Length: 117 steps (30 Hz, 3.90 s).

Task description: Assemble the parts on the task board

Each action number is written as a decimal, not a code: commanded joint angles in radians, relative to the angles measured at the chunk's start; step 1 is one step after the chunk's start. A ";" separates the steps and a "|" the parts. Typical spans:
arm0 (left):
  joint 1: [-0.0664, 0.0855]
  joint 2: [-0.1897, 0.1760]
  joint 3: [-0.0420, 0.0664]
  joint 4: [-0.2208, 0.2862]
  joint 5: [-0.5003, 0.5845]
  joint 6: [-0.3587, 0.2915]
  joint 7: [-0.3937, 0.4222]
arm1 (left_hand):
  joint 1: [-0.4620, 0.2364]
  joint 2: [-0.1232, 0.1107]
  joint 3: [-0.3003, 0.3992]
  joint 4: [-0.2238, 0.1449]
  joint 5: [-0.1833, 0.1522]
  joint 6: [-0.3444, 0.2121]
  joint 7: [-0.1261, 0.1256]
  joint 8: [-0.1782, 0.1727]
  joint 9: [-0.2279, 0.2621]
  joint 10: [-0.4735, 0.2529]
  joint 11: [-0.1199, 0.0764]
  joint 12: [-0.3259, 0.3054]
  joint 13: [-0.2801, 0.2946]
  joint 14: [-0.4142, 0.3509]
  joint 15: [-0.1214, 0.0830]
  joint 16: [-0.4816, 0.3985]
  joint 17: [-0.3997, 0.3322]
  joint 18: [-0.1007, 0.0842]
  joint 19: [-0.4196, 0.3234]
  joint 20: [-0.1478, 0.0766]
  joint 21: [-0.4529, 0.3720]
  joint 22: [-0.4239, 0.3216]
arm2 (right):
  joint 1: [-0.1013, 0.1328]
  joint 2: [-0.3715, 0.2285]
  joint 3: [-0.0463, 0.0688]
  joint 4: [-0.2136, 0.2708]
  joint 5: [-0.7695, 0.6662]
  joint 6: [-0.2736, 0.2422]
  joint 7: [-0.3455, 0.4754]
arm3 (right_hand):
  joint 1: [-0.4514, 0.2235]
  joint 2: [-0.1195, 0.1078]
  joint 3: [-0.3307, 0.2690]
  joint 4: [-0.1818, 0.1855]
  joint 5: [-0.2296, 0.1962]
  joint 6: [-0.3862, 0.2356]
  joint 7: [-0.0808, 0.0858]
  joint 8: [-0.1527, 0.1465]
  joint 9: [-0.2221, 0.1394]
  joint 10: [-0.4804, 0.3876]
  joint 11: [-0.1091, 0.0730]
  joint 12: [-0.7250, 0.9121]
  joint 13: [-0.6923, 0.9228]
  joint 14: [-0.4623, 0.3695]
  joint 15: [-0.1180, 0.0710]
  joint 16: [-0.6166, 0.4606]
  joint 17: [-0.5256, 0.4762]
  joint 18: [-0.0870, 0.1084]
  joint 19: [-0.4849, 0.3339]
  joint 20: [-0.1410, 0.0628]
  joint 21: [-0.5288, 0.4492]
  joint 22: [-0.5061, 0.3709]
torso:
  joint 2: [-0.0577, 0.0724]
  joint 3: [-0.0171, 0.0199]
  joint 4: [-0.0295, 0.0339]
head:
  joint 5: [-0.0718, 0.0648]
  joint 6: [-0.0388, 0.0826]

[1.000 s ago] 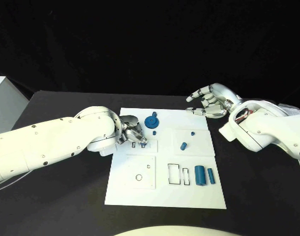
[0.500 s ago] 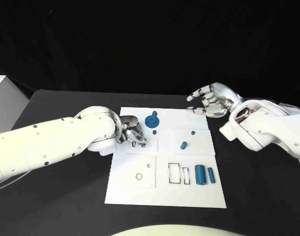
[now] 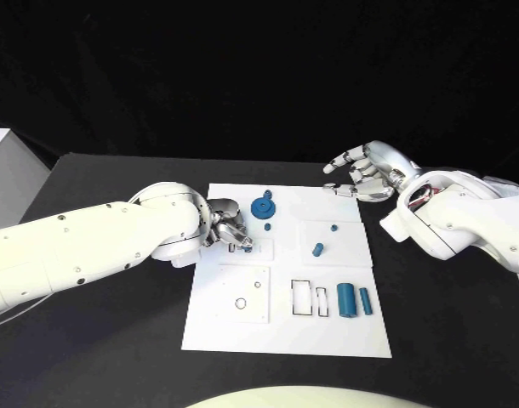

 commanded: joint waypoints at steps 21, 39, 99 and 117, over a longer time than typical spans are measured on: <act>-0.002 0.007 -0.003 -0.001 -0.006 0.027 0.002 | -0.001 0.016 0.159 -0.165 0.002 0.046 -0.039 0.002 0.151 0.005 -0.003 -0.001 -0.007 0.091 -0.010 0.005 0.213 -0.019 0.005 -0.002 0.004 0.003 | -0.002 -0.001 0.000 0.003 -0.011 0.022 0.002 | -0.015 0.000 0.007 0.001 0.006 -0.005 -0.001 -0.003 -0.001 -0.004 0.000 -0.002 0.091 0.083 0.008 -0.003 0.190 0.013 0.055 0.006 -0.002 0.192 | -0.001 -0.0002 0.0002 | 0.002 -0.006; -0.002 0.006 -0.005 -0.002 -0.021 0.054 0.000 | 0.000 0.018 0.158 -0.167 0.000 0.047 -0.039 0.001 0.149 0.005 -0.004 -0.002 -0.008 0.091 -0.011 0.005 0.214 -0.019 0.006 -0.003 0.005 0.004 | -0.002 0.000 0.000 0.004 -0.011 0.026 0.002 | -0.015 0.000 0.007 0.001 0.006 -0.005 -0.001 -0.003 -0.001 -0.004 0.000 -0.002 0.091 0.083 0.008 -0.003 0.190 0.013 0.055 0.006 -0.002 0.192 | -0.001 -0.0005 0.0009 | 0.005 -0.016; -0.002 0.025 -0.007 -0.019 -0.014 0.054 0.004 | -0.035 0.121 0.058 -0.118 -0.034 0.110 -0.056 -0.017 0.094 0.045 -0.016 0.014 0.039 0.099 -0.019 0.019 0.245 -0.029 0.035 -0.012 0.020 0.049 | -0.006 0.000 -0.001 0.001 -0.016 0.050 -0.008 | -0.022 -0.006 0.029 -0.001 0.061 -0.005 -0.001 -0.002 -0.004 -0.002 -0.001 0.001 0.091 0.083 0.007 -0.004 0.189 0.013 0.056 0.005 -0.003 0.192 | -0.001 -0.0001 -0.0005 | 0.007 -0.032; -0.002 0.025 -0.007 -0.019 -0.034 0.058 0.004 | -0.020 0.129 0.062 -0.143 -0.029 0.115 -0.059 -0.023 0.085 0.051 -0.020 0.016 0.047 0.100 -0.022 0.021 0.250 -0.032 0.043 -0.015 0.025 0.061 | -0.007 -0.001 -0.001 0.001 -0.016 0.051 -0.008 | -0.022 -0.007 0.032 -0.001 0.068 -0.005 -0.001 -0.002 -0.004 -0.002 -0.001 0.001 0.091 0.083 0.007 -0.004 0.189 0.013 0.056 0.005 -0.004 0.192 | 0.000 -0.0003 -0.0002 | 0.007 -0.035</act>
